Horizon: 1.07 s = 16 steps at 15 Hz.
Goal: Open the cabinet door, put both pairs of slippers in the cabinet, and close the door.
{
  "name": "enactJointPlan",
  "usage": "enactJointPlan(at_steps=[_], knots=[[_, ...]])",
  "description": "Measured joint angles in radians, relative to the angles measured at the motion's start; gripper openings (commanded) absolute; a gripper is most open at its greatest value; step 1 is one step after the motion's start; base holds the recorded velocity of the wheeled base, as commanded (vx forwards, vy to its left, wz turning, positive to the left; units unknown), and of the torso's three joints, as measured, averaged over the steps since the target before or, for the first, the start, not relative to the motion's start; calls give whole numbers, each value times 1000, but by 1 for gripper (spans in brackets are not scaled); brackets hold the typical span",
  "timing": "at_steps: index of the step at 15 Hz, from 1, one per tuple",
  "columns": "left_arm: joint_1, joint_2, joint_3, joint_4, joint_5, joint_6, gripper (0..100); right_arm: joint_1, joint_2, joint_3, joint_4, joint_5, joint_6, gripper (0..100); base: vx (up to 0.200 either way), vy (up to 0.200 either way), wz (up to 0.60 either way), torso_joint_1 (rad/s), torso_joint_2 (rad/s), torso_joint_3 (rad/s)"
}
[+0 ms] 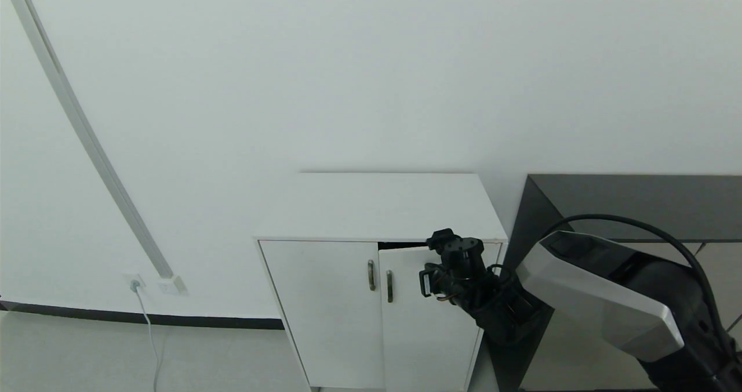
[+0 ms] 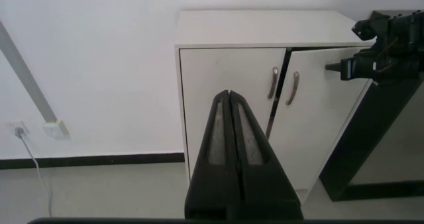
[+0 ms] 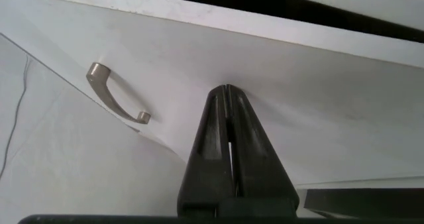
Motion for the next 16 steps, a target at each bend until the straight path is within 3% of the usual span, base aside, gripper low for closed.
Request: enactJointPlan(at_steps=[9,16], knots=[[0,0,0,0,0,0,0,-31,44,-101,41,2,0,0,0,0,0,0,0,0],[0,0,0,0,0,0,0,-32,36,-54,4,-2,5,0,0,0,0,0,0,0]])
